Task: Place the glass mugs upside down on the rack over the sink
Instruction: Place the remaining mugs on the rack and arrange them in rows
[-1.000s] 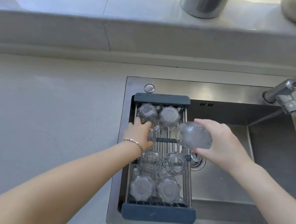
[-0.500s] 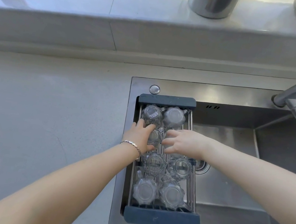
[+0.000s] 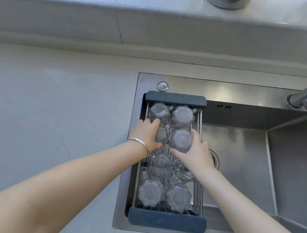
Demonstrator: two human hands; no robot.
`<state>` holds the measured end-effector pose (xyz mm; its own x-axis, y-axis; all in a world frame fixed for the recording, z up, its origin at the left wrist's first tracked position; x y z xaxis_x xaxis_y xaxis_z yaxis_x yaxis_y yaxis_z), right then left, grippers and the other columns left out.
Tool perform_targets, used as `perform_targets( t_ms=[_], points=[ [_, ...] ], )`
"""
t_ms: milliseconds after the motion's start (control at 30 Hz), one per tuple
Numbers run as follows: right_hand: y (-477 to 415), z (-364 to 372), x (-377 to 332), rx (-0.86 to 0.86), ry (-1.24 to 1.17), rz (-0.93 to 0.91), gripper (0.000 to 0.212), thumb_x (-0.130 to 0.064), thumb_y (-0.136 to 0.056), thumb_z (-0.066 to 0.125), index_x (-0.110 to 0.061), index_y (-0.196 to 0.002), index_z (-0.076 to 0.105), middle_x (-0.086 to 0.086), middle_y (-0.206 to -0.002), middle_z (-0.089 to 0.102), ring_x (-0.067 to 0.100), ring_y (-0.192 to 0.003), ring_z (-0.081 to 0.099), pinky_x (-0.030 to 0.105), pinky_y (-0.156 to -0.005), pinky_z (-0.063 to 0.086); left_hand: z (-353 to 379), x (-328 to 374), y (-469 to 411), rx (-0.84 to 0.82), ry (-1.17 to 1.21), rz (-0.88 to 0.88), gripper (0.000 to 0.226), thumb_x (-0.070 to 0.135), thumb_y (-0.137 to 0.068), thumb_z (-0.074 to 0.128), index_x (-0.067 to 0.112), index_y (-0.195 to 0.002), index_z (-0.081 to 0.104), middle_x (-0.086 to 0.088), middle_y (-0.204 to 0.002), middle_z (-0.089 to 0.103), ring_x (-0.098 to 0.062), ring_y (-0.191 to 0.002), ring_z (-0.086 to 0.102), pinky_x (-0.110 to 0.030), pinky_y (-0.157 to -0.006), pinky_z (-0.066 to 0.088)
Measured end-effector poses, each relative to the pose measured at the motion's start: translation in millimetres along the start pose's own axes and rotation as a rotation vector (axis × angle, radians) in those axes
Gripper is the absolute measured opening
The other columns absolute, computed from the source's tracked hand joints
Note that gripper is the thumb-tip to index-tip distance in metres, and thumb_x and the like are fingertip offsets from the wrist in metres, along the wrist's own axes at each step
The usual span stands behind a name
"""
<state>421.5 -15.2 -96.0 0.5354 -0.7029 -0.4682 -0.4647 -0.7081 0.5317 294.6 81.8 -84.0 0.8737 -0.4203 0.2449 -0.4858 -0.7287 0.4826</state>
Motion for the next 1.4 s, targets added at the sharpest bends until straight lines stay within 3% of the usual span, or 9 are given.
perform_targets(
  t_ms=[167,300,567,667,767,933,1067,1267,1400],
  points=[
    [-11,10,-4,0.077,-0.126,0.015,0.081,-0.037,-0.069,0.077,-0.024,-0.137,0.035,0.014,-0.134,0.046,0.032,-0.119,0.05,0.037,-0.096,0.041,-1,1,1,-0.006,-0.037,0.006,0.058,0.038,-0.076,0.069,0.014,-0.12,0.04,-0.014,-0.119,0.052,-0.032,-0.11,0.048,-0.039,-0.083,0.046],
    [-13,1,4,-0.021,-0.073,-0.123,0.081,-0.024,-0.066,0.082,-0.023,-0.136,0.041,0.007,-0.136,0.049,0.023,-0.126,0.045,0.032,-0.102,0.035,4,3,0,0.008,-0.065,0.021,0.057,0.033,-0.078,0.069,0.014,-0.122,0.038,-0.015,-0.121,0.05,-0.032,-0.112,0.046,-0.038,-0.082,0.046],
    [-20,4,5,0.019,-0.108,-0.115,0.087,-0.028,-0.065,0.082,-0.018,-0.137,0.034,0.008,-0.14,0.048,0.026,-0.129,0.042,0.038,-0.104,0.035,7,0,-3,0.042,-0.149,0.062,0.059,0.038,-0.079,0.067,0.014,-0.125,0.037,-0.013,-0.124,0.049,-0.031,-0.112,0.046,-0.038,-0.084,0.045],
    [-12,1,6,-0.012,-0.057,-0.113,0.093,-0.035,-0.07,0.077,-0.016,-0.143,0.022,0.01,-0.148,0.034,0.026,-0.134,0.036,0.039,-0.107,0.034,12,-5,0,0.062,-0.125,0.075,0.064,0.044,-0.078,0.066,0.017,-0.128,0.037,-0.011,-0.13,0.043,-0.029,-0.114,0.045,-0.038,-0.088,0.043],
    [13,1,-5,0.12,0.086,-0.256,0.076,-0.032,-0.08,0.065,-0.014,-0.142,0.025,0.011,-0.145,0.032,0.027,-0.135,0.03,0.038,-0.109,0.03,9,-12,7,0.095,-0.05,0.076,0.072,0.05,-0.077,0.063,0.021,-0.136,0.033,-0.008,-0.136,0.039,-0.027,-0.122,0.04,-0.039,-0.097,0.039],
    [42,23,-21,-0.279,0.385,-0.482,0.077,-0.006,-0.077,0.061,-0.024,-0.143,0.026,0.005,-0.15,0.026,0.026,-0.136,0.028,0.042,-0.109,0.034,-3,-34,39,0.224,0.162,0.05,0.045,0.027,-0.088,0.056,0.016,-0.13,0.045,-0.009,-0.131,0.047,-0.026,-0.119,0.044,-0.037,-0.098,0.041],
    [39,36,-26,-0.292,0.566,-0.531,0.078,0.008,-0.077,0.055,-0.028,-0.141,0.029,0.009,-0.147,0.027,0.031,-0.127,0.036,0.041,-0.092,0.044,-4,-46,70,0.198,0.296,-0.015,0.034,0.018,-0.088,0.054,0.017,-0.123,0.052,-0.006,-0.126,0.053,-0.021,-0.115,0.051,-0.036,-0.095,0.047],
    [58,17,-32,-0.149,0.339,-0.517,0.064,-0.012,-0.072,0.066,-0.031,-0.129,0.045,0.0,-0.122,0.045,0.024,-0.106,0.05,0.033,-0.078,0.046,6,-35,103,-0.012,0.379,0.052,0.053,0.021,-0.083,0.063,0.022,-0.131,0.041,0.0,-0.13,0.048,-0.015,-0.112,0.054,-0.027,-0.089,0.049],
    [84,7,-32,0.01,-0.051,-0.271,0.067,-0.036,-0.066,0.077,-0.03,-0.127,0.048,-0.002,-0.114,0.048,0.016,-0.103,0.054,0.027,-0.082,0.044,21,-16,108,-0.018,0.324,0.198,0.083,0.024,-0.075,0.071,0.022,-0.142,0.023,0.003,-0.141,0.035,-0.017,-0.117,0.049,-0.03,-0.095,0.048]
  ],
)
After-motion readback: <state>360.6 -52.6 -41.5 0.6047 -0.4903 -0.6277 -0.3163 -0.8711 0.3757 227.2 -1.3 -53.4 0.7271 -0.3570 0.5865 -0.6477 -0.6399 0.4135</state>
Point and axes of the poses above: each hand's wrist, its own y-axis away from the middle knuckle, its own z-axis out of the palm, x = y × z, the point moved 1 cm from there along -y, towards the middle knuckle
